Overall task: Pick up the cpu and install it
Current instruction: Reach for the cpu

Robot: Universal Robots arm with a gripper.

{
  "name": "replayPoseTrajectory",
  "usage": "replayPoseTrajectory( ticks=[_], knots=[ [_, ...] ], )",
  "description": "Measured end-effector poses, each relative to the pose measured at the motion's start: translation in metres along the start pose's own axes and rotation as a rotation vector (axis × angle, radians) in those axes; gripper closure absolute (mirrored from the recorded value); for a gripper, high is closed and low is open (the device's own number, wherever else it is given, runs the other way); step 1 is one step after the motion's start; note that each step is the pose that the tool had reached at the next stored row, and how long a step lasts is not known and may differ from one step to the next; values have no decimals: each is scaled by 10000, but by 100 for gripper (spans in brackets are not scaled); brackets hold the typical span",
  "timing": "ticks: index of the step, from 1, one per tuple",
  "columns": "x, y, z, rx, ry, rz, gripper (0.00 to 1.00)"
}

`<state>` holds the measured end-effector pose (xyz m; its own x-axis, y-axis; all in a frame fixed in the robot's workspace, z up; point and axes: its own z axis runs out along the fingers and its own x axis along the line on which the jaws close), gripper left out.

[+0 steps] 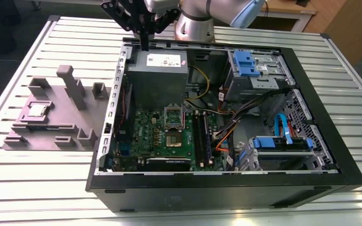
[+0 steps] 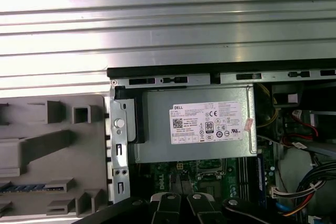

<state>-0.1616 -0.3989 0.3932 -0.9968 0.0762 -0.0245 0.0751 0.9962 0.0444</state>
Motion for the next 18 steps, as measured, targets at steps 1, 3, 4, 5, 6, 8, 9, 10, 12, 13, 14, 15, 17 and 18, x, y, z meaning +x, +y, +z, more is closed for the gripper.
replayPoseTrajectory(
  ticks=[1,3,4,5,6,8,9,10,12,13,14,15,17,18],
  knots=[
    [2,0,0,0,0,0,90],
    [7,-1,0,0,0,0,90],
    [10,-1,0,0,0,0,90],
    [12,-1,0,0,0,-1,90],
    [14,-1,0,0,0,-1,90],
    [16,-1,0,0,0,-1,90],
    [16,-1,0,0,0,-1,90],
    [16,-1,0,0,0,-1,90],
    [21,-2,0,0,0,1,90],
    [23,-2,0,0,0,0,90],
    [24,-2,-1,0,0,0,90],
    [24,-2,-1,0,0,-1,90],
    [28,-2,-1,0,0,0,90],
    [31,-2,-1,0,0,1,90]
  ],
)
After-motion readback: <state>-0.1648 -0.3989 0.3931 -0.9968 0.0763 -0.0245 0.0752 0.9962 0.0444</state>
